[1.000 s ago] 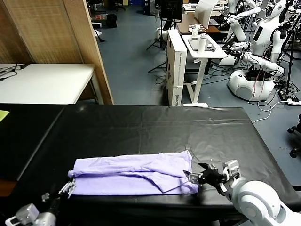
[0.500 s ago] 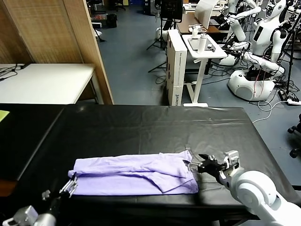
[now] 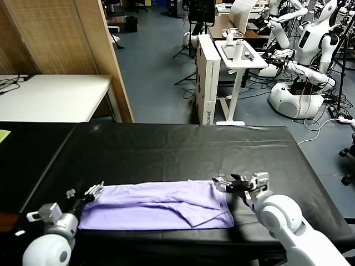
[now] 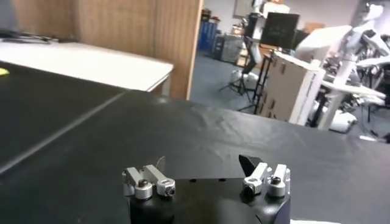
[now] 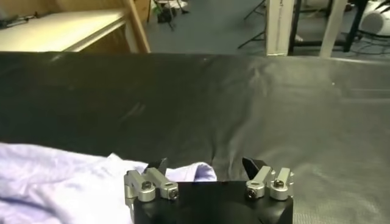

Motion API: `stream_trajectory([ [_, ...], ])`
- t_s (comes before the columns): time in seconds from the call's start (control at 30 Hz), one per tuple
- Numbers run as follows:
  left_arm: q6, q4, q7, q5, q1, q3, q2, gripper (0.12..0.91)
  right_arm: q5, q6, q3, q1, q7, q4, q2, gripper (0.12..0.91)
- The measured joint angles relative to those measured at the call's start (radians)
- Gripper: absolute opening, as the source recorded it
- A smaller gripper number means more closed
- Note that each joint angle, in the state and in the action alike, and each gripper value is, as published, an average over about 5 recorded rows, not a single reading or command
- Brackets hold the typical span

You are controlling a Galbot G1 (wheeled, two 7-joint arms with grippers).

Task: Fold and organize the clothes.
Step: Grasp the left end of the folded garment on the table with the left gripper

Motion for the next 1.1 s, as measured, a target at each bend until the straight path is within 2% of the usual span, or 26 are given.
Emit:
stream_trajectory([
  [0.2, 0.012, 0.049, 0.002, -0.002, -0.010, 0.009, 0.015, 0.905, -0.006, 0.000, -0.017, 0.019, 0.001, -0.018, 0.025, 0.907],
  [0.27, 0.015, 0.059, 0.001, -0.002, -0.012, 0.009, 0.018, 0.879, -0.006, 0.000, -0.019, 0.020, 0.001, -0.019, 0.027, 0.907],
  [0.37, 0.016, 0.068, 0.000, -0.010, -0.011, 0.009, 0.021, 0.798, -0.009, -0.001, -0.020, 0.017, 0.001, -0.020, 0.028, 0.894],
  [0.43, 0.018, 0.071, 0.000, -0.015, -0.010, 0.009, 0.022, 0.711, -0.011, -0.002, -0.020, 0.011, 0.001, -0.020, 0.028, 0.862],
  [0.5, 0.020, 0.072, 0.000, -0.017, -0.008, 0.009, 0.022, 0.614, -0.014, -0.003, -0.019, 0.005, 0.001, -0.020, 0.029, 0.806],
  [0.6, 0.022, 0.071, 0.000, -0.018, -0.004, 0.010, 0.020, 0.426, -0.018, -0.005, -0.016, -0.006, 0.000, -0.017, 0.029, 0.717],
  [0.63, 0.023, 0.070, 0.000, -0.018, -0.002, 0.010, 0.020, 0.355, -0.019, -0.005, -0.015, -0.009, 0.000, -0.016, 0.029, 0.680],
  [0.73, 0.023, 0.067, 0.000, -0.017, 0.001, 0.011, 0.019, 0.218, -0.026, -0.002, -0.012, -0.018, -0.004, -0.013, 0.031, 0.536],
  [0.83, 0.023, 0.067, 0.001, -0.016, -0.002, 0.014, 0.014, 0.164, -0.039, 0.010, -0.007, -0.024, -0.005, -0.015, 0.037, 0.346],
  [0.93, 0.023, 0.073, 0.001, -0.009, -0.012, 0.020, 0.007, 0.158, -0.063, 0.033, 0.001, -0.025, -0.005, -0.025, 0.045, 0.192],
  [1.03, 0.023, 0.085, 0.001, 0.000, -0.028, 0.030, -0.003, 0.158, -0.083, 0.054, 0.008, -0.020, -0.005, -0.035, 0.052, 0.142],
  [1.1, 0.023, 0.094, -0.001, 0.003, -0.043, 0.037, -0.009, 0.158, -0.087, 0.065, 0.014, -0.015, -0.006, -0.044, 0.056, 0.142],
])
